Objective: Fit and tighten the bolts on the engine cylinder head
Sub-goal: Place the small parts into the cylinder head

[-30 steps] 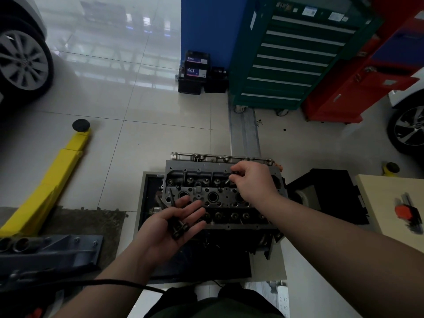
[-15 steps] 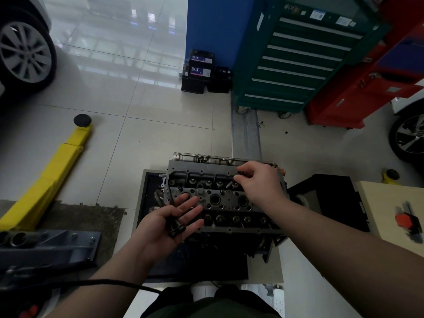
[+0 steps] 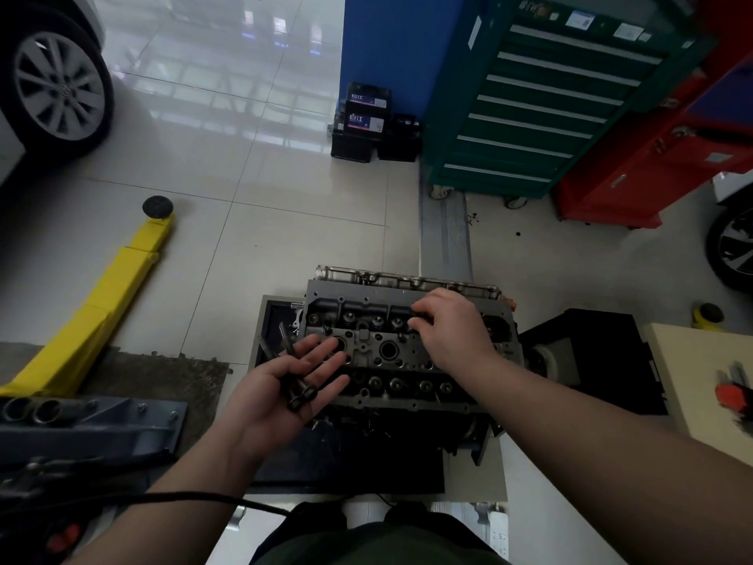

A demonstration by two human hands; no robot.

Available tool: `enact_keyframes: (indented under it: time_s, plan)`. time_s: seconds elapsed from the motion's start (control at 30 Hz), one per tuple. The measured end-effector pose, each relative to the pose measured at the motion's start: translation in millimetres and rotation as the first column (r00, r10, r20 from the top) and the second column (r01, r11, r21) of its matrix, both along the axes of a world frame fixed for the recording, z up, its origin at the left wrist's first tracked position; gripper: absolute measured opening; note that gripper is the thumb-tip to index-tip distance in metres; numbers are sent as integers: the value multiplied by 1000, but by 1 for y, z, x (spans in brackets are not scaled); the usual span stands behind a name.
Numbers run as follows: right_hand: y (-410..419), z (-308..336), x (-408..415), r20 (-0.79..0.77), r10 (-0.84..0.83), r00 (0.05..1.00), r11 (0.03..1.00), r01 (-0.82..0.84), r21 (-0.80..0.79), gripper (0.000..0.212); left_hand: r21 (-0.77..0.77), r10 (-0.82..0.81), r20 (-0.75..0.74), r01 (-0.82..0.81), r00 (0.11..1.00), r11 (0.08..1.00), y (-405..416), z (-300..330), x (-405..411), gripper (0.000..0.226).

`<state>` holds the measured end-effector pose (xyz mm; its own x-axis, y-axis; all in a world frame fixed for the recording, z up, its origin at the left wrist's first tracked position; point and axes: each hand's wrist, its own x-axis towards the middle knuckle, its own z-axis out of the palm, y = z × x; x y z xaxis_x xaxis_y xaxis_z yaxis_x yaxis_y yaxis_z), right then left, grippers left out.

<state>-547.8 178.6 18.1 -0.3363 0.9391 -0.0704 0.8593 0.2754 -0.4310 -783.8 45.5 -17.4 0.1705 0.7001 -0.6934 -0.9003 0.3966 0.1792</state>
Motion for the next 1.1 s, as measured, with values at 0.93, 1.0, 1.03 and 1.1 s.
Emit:
enact_keyframes:
  time_s: [0.93, 1.0, 1.03, 1.1]
  plan:
    - [4, -5, -28, 508, -135, 851, 968, 223, -117, 28, 10, -3, -13, 3, 1000, 1000, -35, -8, -6, 55]
    - [-17, 1, -27, 249, -256, 934, 949, 292, -122, 36, 13, -26, -20, 26, 999, 1000, -35, -9, 1, 53]
    - [-34, 3, -29, 124, -234, 964, 947, 255, -197, 38, 10, -42, -24, 42, 999, 999, -35, -9, 6, 51]
    - [-75, 8, -35, -57, -139, 989, 896, 101, -433, 44, -4, -83, -20, 83, 996, 997, -36, -9, 20, 47]
